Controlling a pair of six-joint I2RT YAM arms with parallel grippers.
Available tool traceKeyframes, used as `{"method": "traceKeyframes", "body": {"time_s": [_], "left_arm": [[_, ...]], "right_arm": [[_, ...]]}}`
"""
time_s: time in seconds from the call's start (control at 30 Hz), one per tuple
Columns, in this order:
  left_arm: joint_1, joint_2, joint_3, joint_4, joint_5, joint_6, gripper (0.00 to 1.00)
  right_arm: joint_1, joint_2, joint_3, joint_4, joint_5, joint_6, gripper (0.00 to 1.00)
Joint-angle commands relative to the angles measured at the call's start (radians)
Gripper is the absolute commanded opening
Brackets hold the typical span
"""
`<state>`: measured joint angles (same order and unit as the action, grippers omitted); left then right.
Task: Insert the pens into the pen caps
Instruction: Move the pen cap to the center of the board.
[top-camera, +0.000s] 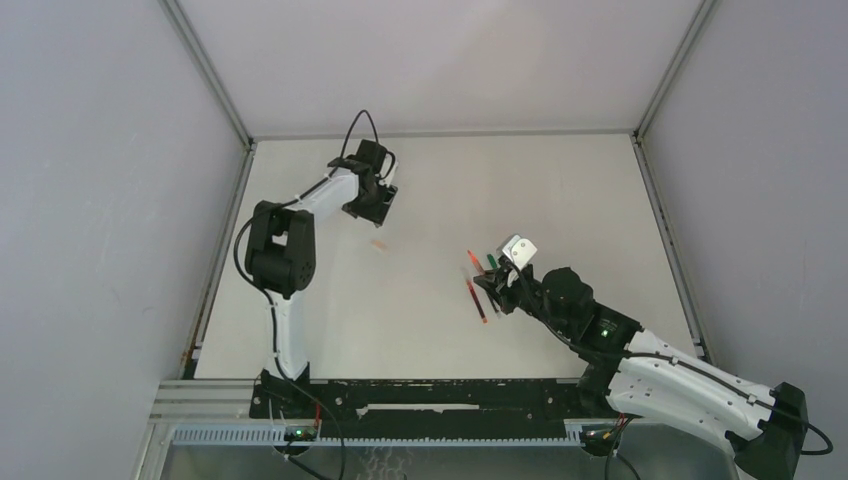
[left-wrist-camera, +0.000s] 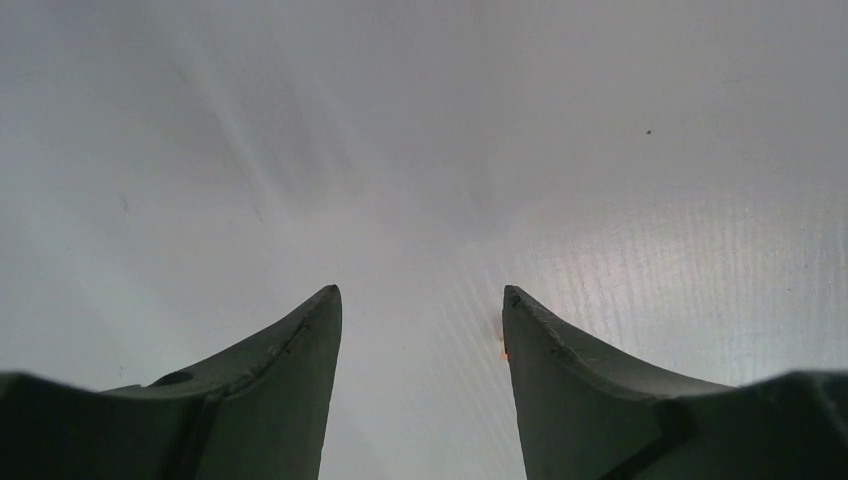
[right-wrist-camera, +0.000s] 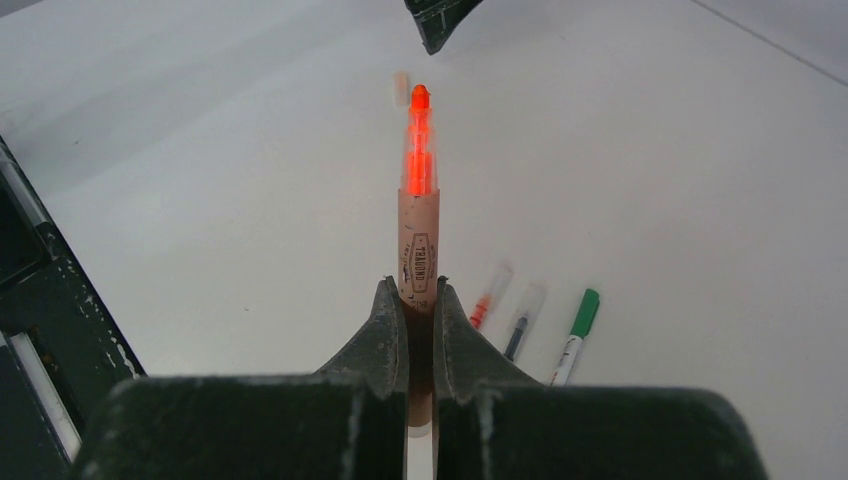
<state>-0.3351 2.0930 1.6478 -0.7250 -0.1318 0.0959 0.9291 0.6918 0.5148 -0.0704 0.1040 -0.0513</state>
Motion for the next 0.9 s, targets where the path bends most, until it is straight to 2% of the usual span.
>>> {"method": "traceKeyframes", "body": {"time_s": [0.0,0.67,0.87], "left_arm": [[-0.007,0.021,0.038,-0.023,-0.017,0.009,0.64],[-0.007,0.062,0.03,-0.056,-0.029,-0.004,0.62],[-0.008,0.029,-0.042,-0.065,0.0,-0.021,0.6]], "right_arm": [[0.001,-0.011,0.002,0.021,0.014,-0.024,0.0],[-0.001,0.027,0.002,0.031,0.0,-0.048,0.0],[-0.002,0.03,-0.007,0.044,0.002,-0.053,0.0]]}}
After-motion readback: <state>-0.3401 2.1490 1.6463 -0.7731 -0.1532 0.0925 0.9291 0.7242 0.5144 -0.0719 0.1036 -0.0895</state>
